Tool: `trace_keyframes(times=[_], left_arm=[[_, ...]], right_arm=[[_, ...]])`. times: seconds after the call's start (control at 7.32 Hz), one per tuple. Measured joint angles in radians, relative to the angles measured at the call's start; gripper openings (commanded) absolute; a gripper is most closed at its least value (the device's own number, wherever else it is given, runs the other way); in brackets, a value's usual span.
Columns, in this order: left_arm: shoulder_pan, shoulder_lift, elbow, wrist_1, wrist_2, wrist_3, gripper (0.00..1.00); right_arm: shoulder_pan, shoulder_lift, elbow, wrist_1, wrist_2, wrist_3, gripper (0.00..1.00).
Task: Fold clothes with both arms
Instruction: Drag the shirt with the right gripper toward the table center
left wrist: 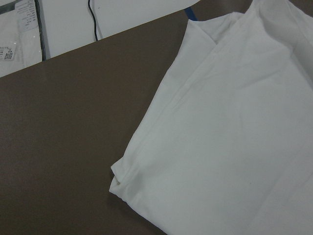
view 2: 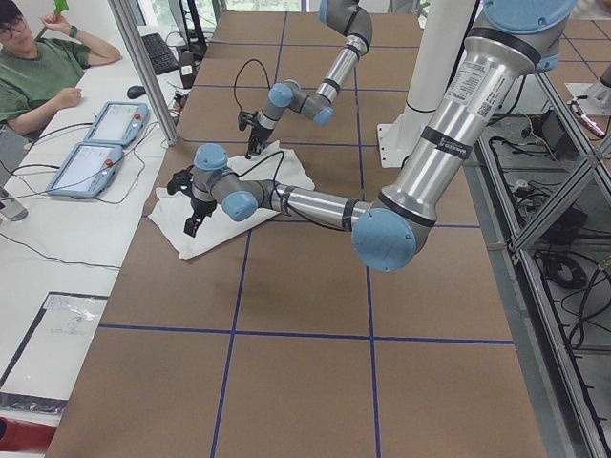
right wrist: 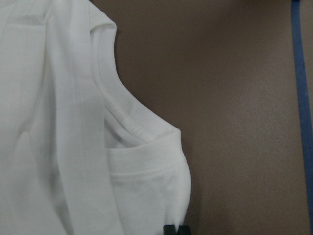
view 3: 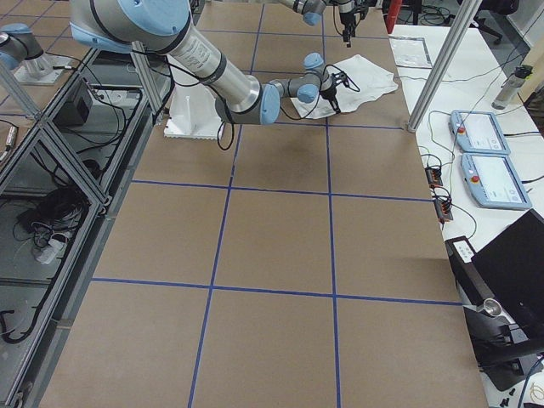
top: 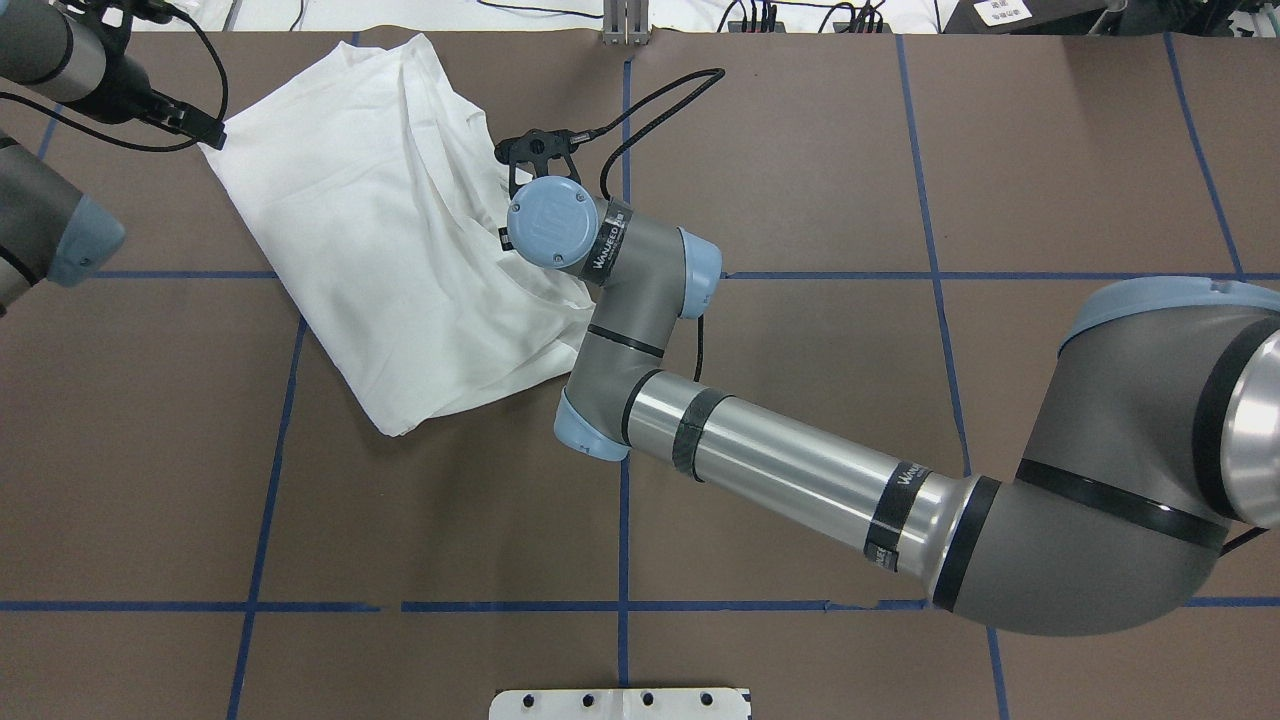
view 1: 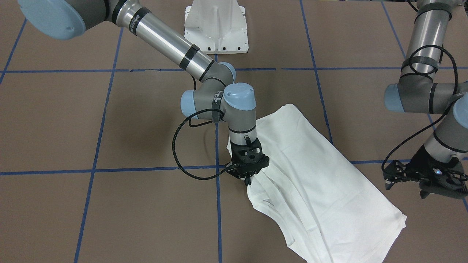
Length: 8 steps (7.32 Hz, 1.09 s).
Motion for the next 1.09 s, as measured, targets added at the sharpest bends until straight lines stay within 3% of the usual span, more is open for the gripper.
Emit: trace_keyframes(times=[0.41,0.55,1.09], left_arm=[[0.000,0.000,-0.001,-0.001,-0.001,-0.002,1.00],[0.000,0.000,-0.001,-0.001,-0.001,-0.003,1.00],[0.000,0.000,-0.006,0.000,-0.002,-0.004,1.00]], right_arm=[[0.010,-0.005,0.086,-0.065,0.033,-0.019,0.00],[0.021,-0.039,0.170,-0.128,0.051,-0.044,0.00],[0.050,-0.340,0.593,-0.247,0.117,-0.110,0.00]])
